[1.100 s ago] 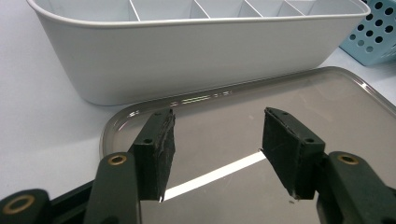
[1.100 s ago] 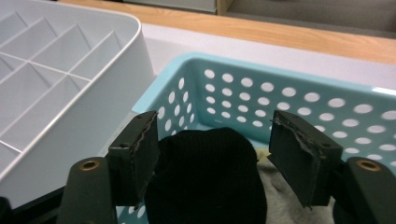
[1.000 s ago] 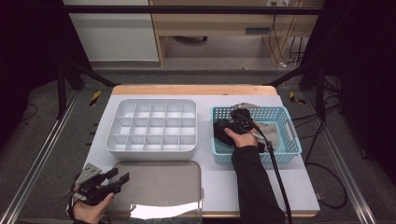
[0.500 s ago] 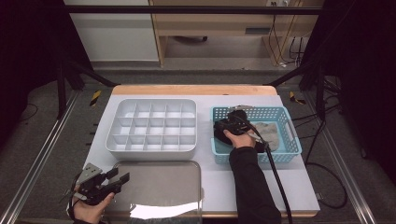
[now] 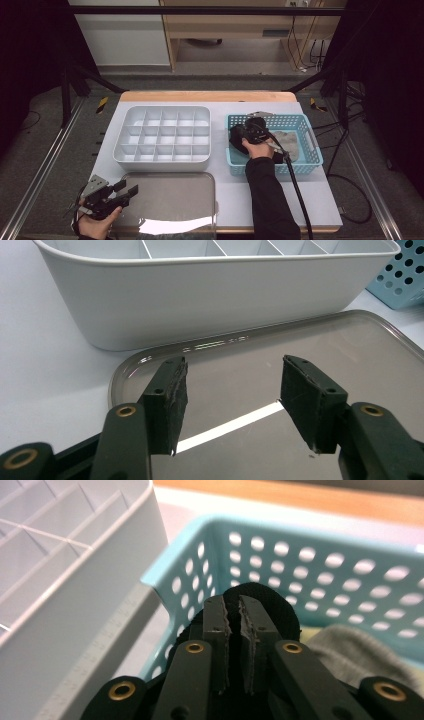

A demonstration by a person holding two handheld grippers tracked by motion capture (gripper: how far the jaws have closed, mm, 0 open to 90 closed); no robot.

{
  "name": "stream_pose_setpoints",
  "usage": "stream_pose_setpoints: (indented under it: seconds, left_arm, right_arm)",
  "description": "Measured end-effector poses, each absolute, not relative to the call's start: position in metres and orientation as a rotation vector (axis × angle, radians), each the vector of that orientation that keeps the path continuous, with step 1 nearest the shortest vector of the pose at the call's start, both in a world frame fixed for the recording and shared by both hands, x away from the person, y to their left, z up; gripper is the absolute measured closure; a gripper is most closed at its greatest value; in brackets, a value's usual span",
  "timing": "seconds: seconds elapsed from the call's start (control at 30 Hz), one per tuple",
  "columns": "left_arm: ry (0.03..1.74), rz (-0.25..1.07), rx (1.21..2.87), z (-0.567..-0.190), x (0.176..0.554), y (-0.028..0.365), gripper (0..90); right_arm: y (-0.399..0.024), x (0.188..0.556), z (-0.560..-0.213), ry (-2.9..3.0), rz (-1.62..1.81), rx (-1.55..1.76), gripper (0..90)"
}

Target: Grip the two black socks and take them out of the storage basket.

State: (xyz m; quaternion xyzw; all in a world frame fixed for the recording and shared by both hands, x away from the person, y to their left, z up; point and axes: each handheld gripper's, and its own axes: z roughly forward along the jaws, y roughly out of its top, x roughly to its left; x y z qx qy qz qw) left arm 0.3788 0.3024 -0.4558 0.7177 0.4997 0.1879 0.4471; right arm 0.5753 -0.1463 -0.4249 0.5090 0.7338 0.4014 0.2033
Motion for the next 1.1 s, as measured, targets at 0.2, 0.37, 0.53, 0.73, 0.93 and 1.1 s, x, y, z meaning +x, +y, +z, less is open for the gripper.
stream_pose_setpoints:
  seconds: [0.2,0.37,0.53,0.73,0.93,1.1]
  left_arm:
    - [1.238,0.467,1.774,-0.455,0.378,0.302,42.9]
    - [1.240,0.467,1.776,-0.456,0.378,0.302,42.8]
    - [1.240,0.469,1.777,-0.456,0.378,0.301,42.9]
    - [1.239,0.470,1.778,-0.456,0.378,0.301,42.9]
    - [1.242,0.472,1.782,-0.456,0.378,0.300,43.0]
    - [1.243,0.473,1.784,-0.456,0.378,0.300,43.0]
  right_arm:
    - [-0.156,0.566,-0.405,1.963,1.207,1.386,83.2]
    - [-0.163,0.552,-0.387,1.918,1.250,1.341,83.1]
    - [-0.169,0.534,-0.372,1.886,1.282,1.284,83.1]
    - [-0.179,0.508,-0.351,1.856,1.344,1.221,83.1]
    - [-0.191,0.492,-0.331,1.826,1.375,1.186,83.6]
    - [-0.196,0.488,-0.315,1.796,1.386,1.161,83.7]
